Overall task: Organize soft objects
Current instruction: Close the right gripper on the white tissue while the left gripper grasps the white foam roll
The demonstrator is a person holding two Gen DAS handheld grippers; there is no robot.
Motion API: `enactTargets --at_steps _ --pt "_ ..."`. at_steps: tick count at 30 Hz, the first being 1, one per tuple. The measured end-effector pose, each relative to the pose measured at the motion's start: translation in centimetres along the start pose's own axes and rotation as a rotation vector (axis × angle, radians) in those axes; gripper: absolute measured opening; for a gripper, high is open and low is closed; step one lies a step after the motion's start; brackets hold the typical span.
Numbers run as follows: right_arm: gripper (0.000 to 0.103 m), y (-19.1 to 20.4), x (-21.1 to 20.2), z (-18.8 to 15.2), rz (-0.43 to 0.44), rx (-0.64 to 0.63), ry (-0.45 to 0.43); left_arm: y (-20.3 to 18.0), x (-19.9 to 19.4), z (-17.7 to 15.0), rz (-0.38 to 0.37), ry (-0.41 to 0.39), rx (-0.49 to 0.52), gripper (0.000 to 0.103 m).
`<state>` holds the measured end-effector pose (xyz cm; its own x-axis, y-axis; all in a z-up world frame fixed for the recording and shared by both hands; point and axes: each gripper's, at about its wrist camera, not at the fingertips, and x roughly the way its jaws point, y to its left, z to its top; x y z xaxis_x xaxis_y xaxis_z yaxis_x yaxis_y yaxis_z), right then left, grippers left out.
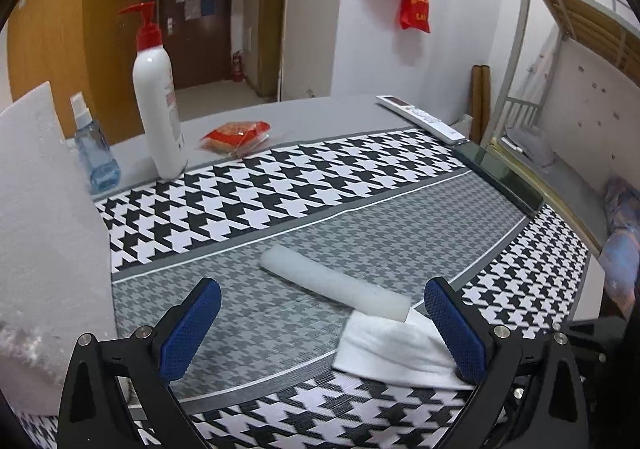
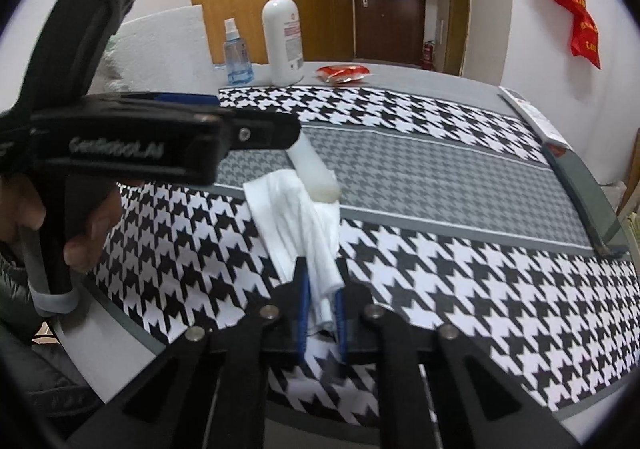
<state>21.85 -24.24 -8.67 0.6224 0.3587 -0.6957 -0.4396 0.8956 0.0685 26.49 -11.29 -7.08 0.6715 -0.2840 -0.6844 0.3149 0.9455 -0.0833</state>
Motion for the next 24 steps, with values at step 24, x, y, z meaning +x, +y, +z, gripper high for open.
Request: enactTargets --at_steps 24 --pt "0.014 -5.5 -2.4 -1.2 -0.131 0.17 -0.033 -2.9 2.8 0.3 0.104 0.061 -0.108 0.092"
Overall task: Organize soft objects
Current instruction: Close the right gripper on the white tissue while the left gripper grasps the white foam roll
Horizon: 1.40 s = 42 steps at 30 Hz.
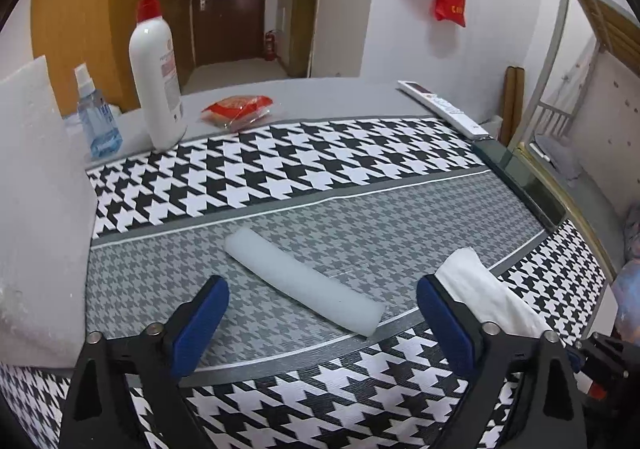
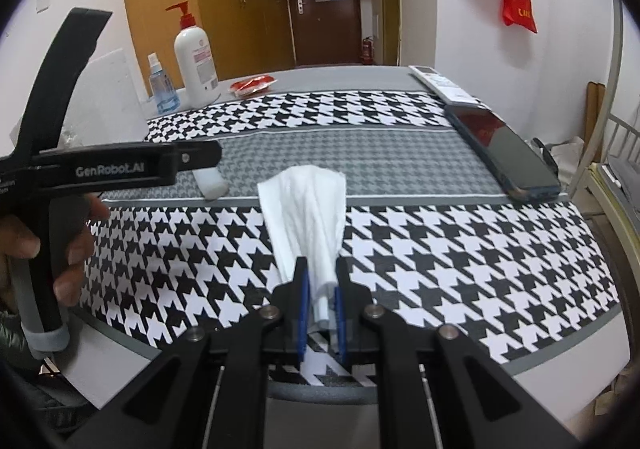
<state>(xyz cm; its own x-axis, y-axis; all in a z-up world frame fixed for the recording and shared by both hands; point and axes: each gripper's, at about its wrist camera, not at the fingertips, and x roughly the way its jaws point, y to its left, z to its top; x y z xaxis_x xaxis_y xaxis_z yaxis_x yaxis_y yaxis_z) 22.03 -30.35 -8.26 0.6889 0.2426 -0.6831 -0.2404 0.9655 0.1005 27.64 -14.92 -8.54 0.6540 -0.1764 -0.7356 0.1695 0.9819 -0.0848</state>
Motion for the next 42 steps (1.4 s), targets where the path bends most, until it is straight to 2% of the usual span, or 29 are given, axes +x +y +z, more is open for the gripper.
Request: enactTargets --at_steps 10,12,14,23,25,33,34,40,42 --pt "0.014 -0.9 0.1 0.3 -0.001 0.032 -0.016 -0.7 2.0 -0.4 0.078 0.075 -0.082 0.071" --pt "0.014 -0.9 0.0 0.4 0.002 0.034 -0.021 -0.8 1.9 -0.4 0.069 0.07 -0.094 0.065" --pt "0.014 -1.0 -0.1 0.4 0.0 0.039 -0.024 -0.6 1.9 -0.4 0.057 0.069 -0.108 0.049" --pt "0.014 -0.7 -0.7 0.6 0.005 0.038 -0.042 1.1 0.3 -1.2 -0.049 0.108 -0.141 0.016" --pt "0.014 -0.7 -0.6 0.6 0.007 0.04 -0.043 1.2 -0.3 -1.3 -0.058 0.091 -0.132 0.009" --pt "0.014 -0.2 -1.1 0.9 0.016 0.033 -0.06 2.0 -3.1 -1.7 -0.037 0.038 -0.089 0.007" --pt "0.014 -0.2 -1.2 1.0 0.017 0.032 -0.064 2.3 -3.5 -1.8 -0.037 0.033 -0.082 0.0" --pt "0.014 0.6 -1.3 1.3 0.039 0.025 -0.072 3.0 -4.9 -1.8 -0.003 0.011 -0.057 0.0" --pt "0.014 1.0 -1.4 1.3 0.048 0.014 -0.073 2.9 -4.6 -1.9 -0.032 0.021 -0.052 0.0"
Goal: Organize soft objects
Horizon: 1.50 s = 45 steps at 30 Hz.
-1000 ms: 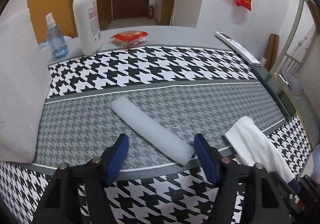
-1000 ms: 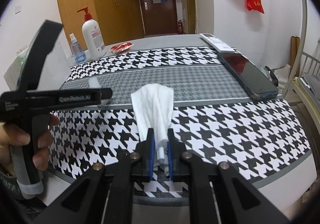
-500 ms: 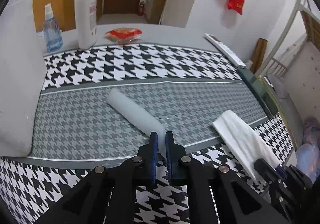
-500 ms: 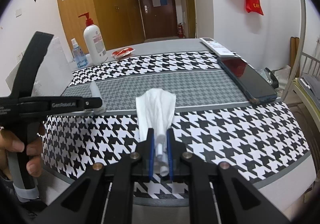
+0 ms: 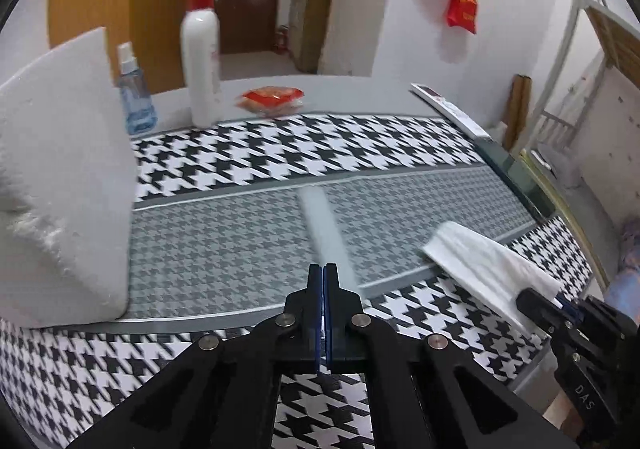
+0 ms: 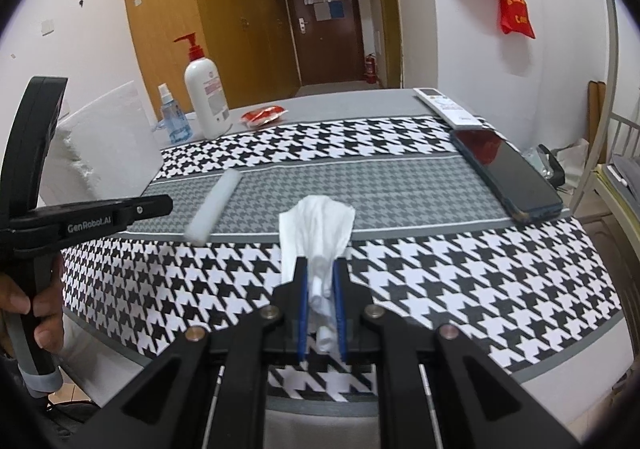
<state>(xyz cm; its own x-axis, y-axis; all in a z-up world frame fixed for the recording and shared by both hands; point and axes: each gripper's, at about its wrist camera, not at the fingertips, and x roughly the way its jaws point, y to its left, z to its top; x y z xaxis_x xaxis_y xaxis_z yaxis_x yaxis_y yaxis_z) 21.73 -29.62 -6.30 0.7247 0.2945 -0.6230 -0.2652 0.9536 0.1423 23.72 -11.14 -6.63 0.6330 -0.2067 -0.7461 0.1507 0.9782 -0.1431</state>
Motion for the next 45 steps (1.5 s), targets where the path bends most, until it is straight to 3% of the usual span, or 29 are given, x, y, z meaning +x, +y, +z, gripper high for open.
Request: enactTargets --at_steps 3,5,7,13,17,23,24,36,45 --pt "0.014 0.3 -0.2 0.0 -0.001 -0.007 -0.001 -0.6 0.4 -0.2 -0.004 -0.006 0.011 0.013" --pt "0.014 0.2 -0.4 0.1 -0.003 -0.004 -0.005 -1.0 0.8 -0.1 0.001 -0.009 0.008 0.054" --pt "0.014 0.1 -0.6 0.2 -0.007 0.002 -0.007 -1.5 1.2 0.1 0.022 -0.023 0.001 0.059" --pt "0.014 -0.1 -0.7 0.4 -0.012 0.006 -0.011 -1.7 2.9 0.5 0.057 0.017 -0.018 0.059" --pt "0.014 -0.2 -0.7 0.6 -0.012 0.014 -0.014 -1.7 3.5 0.4 0.029 0.038 -0.039 0.058" --pt "0.014 -0.4 -1.0 0.6 -0.015 0.021 -0.019 -1.9 4.1 0.2 0.061 0.055 -0.047 0.022" --pt "0.014 -0.4 -1.0 0.6 -0.015 0.024 -0.02 -1.6 4.2 0.3 0.064 0.056 -0.059 0.021" --pt "0.014 0.0 -1.2 1.1 -0.015 0.033 -0.031 -0.9 3.0 -0.1 0.029 0.031 -0.046 0.015" --pt "0.014 0.8 -1.7 1.7 -0.021 0.029 -0.046 -0.1 -0.4 0.0 0.02 -0.066 0.002 0.014"
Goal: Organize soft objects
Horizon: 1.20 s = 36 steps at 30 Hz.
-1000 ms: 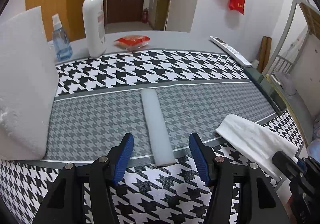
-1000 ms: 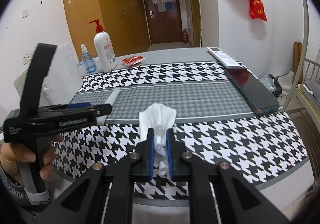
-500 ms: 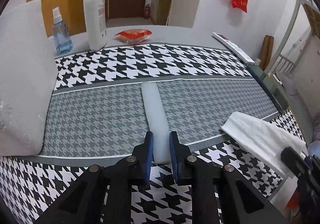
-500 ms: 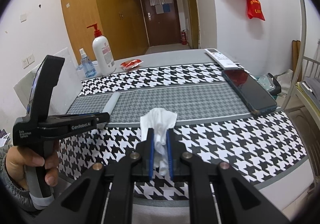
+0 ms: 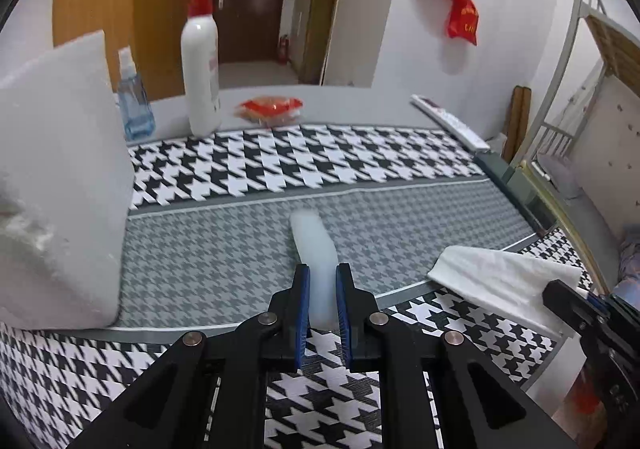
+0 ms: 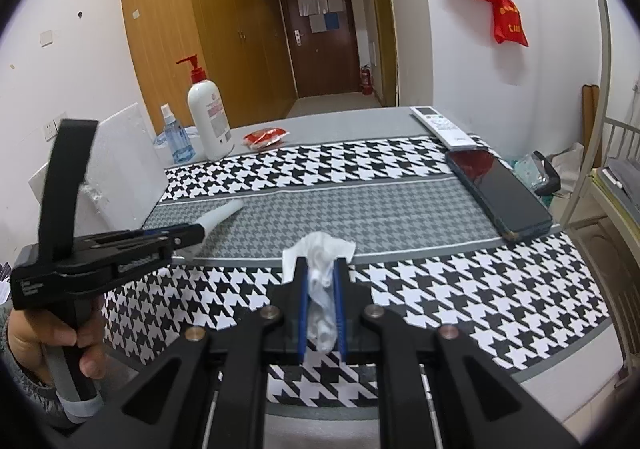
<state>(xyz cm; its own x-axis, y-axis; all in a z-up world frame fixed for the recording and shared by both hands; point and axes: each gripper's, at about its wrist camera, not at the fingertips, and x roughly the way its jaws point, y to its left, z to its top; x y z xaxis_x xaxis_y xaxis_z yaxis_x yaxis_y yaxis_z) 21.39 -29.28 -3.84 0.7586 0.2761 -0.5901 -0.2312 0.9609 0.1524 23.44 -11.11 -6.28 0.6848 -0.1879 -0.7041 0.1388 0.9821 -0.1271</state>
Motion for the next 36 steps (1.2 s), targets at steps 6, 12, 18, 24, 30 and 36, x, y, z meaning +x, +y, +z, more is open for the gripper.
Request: enactTargets --at_steps 6,12,18,24,30,36 --pt "0.014 0.5 -0.9 0.3 0.002 -0.006 -0.024 0.8 -2.6 0.7 -0.01 -0.069 0.034 0.014" --pt "0.014 1.1 -1.3 1.0 0.009 -0.012 -0.049 1.3 -5.2 1.4 -0.024 -0.135 0.056 0.014" --pt "0.014 2.3 -1.8 1.9 0.02 -0.042 -0.079 1.9 -7.1 1.7 -0.019 -0.188 0.071 0.014" --pt "0.014 3.2 -1.6 1.9 0.029 -0.055 -0.078 2.9 -8.4 1.5 -0.011 -0.224 0.074 0.014" --pt "0.014 4.0 -1.8 1.7 0.028 -0.041 -0.087 3.8 -10.3 2.0 -0.009 -0.271 0.09 0.014" --pt "0.014 5.2 -3.3 2.2 0.02 -0.055 -0.13 4.6 -12.2 1.9 -0.023 -0.32 0.099 0.014"
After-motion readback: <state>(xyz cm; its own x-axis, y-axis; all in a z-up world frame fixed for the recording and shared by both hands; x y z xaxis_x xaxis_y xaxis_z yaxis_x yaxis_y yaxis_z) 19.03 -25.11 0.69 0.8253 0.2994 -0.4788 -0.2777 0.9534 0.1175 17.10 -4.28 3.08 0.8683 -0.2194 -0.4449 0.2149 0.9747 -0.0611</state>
